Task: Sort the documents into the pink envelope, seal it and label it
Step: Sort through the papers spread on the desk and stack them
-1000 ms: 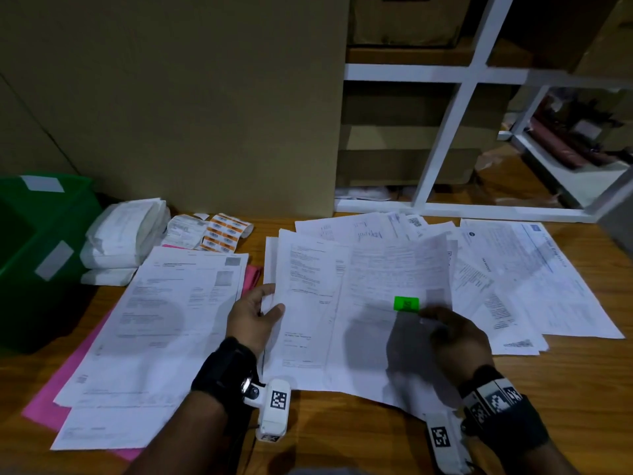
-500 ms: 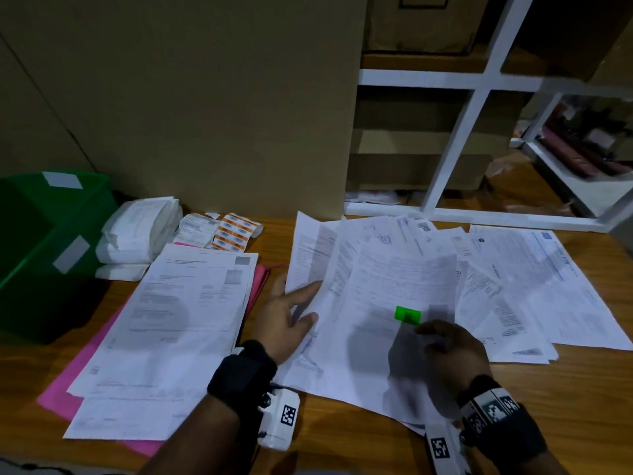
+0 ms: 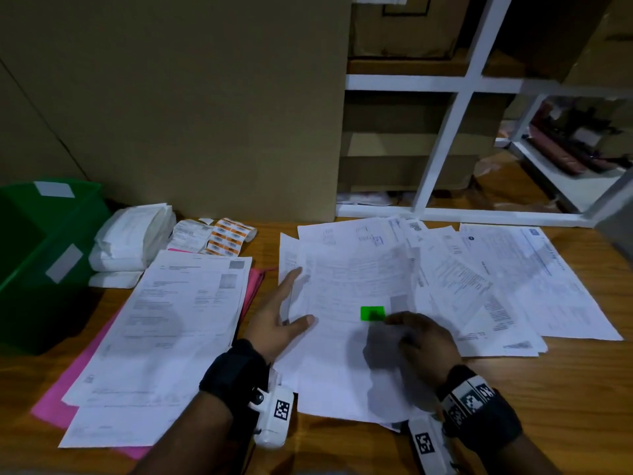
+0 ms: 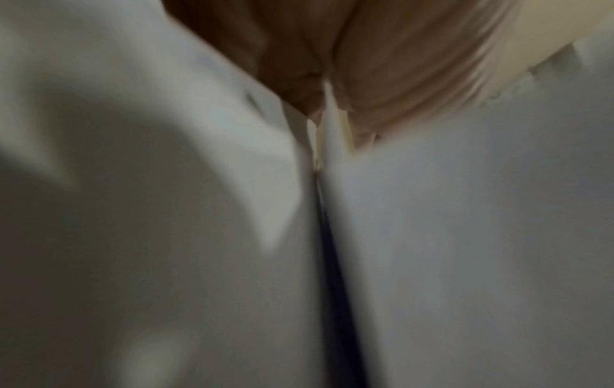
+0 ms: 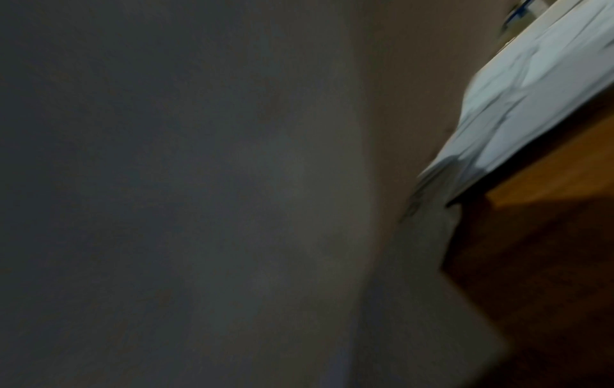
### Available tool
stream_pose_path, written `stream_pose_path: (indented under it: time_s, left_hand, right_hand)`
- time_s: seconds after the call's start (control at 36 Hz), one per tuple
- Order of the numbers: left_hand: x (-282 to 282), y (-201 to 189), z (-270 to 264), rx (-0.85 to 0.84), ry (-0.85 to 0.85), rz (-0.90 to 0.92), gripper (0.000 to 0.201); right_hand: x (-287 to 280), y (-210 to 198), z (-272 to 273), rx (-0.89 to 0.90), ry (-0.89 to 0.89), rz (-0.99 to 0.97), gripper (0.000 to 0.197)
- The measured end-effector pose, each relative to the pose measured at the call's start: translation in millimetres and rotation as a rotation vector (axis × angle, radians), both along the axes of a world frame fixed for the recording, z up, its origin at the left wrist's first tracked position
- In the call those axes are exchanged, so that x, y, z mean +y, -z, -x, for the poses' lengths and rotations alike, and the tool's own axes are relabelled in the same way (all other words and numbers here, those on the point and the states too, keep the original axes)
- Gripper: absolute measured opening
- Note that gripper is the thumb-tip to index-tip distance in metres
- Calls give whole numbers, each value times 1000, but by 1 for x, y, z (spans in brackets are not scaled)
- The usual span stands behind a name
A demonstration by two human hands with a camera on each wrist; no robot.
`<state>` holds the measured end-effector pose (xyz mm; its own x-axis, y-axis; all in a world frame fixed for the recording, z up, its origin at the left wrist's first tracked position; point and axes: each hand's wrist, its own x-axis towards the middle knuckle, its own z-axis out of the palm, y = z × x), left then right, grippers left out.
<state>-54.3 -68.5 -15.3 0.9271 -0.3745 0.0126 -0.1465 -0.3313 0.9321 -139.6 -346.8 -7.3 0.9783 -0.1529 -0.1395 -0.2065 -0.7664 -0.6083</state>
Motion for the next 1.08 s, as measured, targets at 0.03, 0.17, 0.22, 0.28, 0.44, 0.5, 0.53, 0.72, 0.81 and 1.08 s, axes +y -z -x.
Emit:
stream_pose_path:
  time_s: [0.03,0.17,0.22,0.28,0.44,0.5,0.53,0.72,0.81,1.08]
  left_hand:
    - [0,0,0,29,20,32,70]
    - [-4,-1,3,138,86,116,41]
    - [-2,2,3,140,89,112,41]
    - [1,2,2,105,73,111,43]
    - [13,-20,4,-12,-15,302,33]
    - [16,-29,4,-58,-32,327,35]
    - [17,-34,3,-86,-40,337,37]
    - [16,-66,-8,-264,-17,338,47]
    - [15,-74,-12,-336,8,288,39]
    - [13,-38,-8,-168,-10,271,26]
  right_hand:
    - [3,1,-2,-11,-25,-21,50]
    - [19,9,-11,-100,-92,-142,53]
    - [21,13,-14,-133,-85,-179,52]
    - [21,12,-18,-249,-55,-212,42]
    - [9,8,-29,-249,45,-543,51]
    - [11,-5,-31,-251,30,-755,48]
    - [13,-14,-33,-294,-5,-832,42]
    - [27,-77,-49,-609,-236,-661,22]
    - [29,-89,-55,-622,-283,-612,17]
    - [30,-39,-58,-421,-216,-558,10]
